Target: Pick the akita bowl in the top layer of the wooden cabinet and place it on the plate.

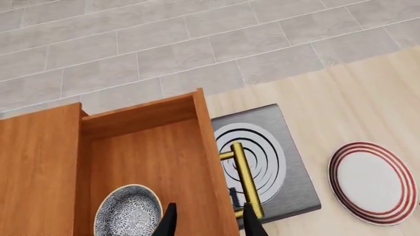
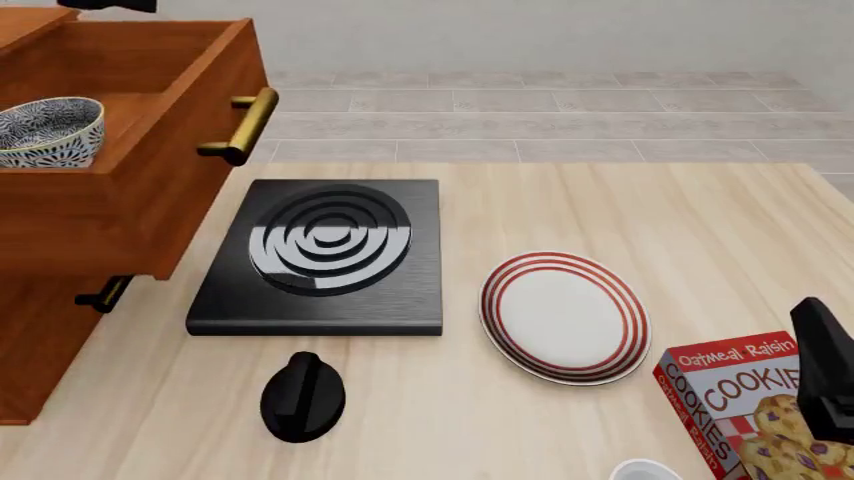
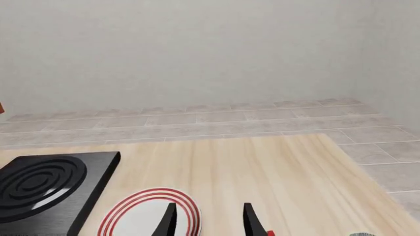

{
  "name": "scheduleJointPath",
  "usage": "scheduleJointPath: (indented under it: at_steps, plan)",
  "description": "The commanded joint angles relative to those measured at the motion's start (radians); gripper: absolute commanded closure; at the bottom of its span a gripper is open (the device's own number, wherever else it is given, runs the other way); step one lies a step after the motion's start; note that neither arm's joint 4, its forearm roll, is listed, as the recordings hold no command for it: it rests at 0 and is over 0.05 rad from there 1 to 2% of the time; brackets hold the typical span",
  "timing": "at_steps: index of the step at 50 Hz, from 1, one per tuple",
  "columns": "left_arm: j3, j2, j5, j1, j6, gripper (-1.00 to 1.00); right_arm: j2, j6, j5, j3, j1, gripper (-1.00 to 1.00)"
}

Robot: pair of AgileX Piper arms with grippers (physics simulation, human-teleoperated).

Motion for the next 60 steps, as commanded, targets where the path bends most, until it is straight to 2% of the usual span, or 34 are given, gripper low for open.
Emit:
scheduleJointPath:
  at_steps: [1,20,23,24,25,26,27,33,41,49,60]
  plan:
    - [-0.046,0.019,0.018,0.059,0.046,-1.00,0.000,0.000,-0.001,0.001,0.000,-1.00]
    - [-0.066,0.030,0.009,0.108,0.110,-1.00,0.000,0.000,-0.003,0.002,-0.001,-1.00]
    - [-0.067,0.039,0.015,0.102,0.105,-1.00,0.000,0.000,-0.003,0.001,-0.002,-1.00]
    - [-0.063,0.068,0.045,0.091,0.063,-1.00,0.000,0.000,-0.003,0.002,-0.002,-1.00]
    - [-0.063,0.069,0.046,0.091,0.063,-1.00,0.000,0.000,-0.003,0.002,-0.002,-1.00]
    - [-0.061,0.047,0.012,0.109,0.111,-1.00,0.000,0.000,-0.003,0.001,-0.002,-1.00]
    - [-0.063,0.057,0.022,0.108,0.098,-1.00,-0.001,0.000,-0.003,0.001,-0.002,-1.00]
    - [-0.065,0.057,0.014,0.135,0.116,-1.00,-0.001,0.000,-0.002,0.001,-0.002,-1.00]
    - [-0.055,0.073,-0.013,0.194,0.162,-1.00,-0.001,-0.002,-0.002,0.001,-0.002,-1.00]
    - [-0.050,0.097,-0.031,0.216,0.167,-1.00,-0.001,-0.004,-0.002,0.001,-0.002,-1.00]
    - [0.003,0.112,-0.067,0.231,0.174,-1.00,0.000,-0.004,-0.003,0.000,-0.003,-1.00]
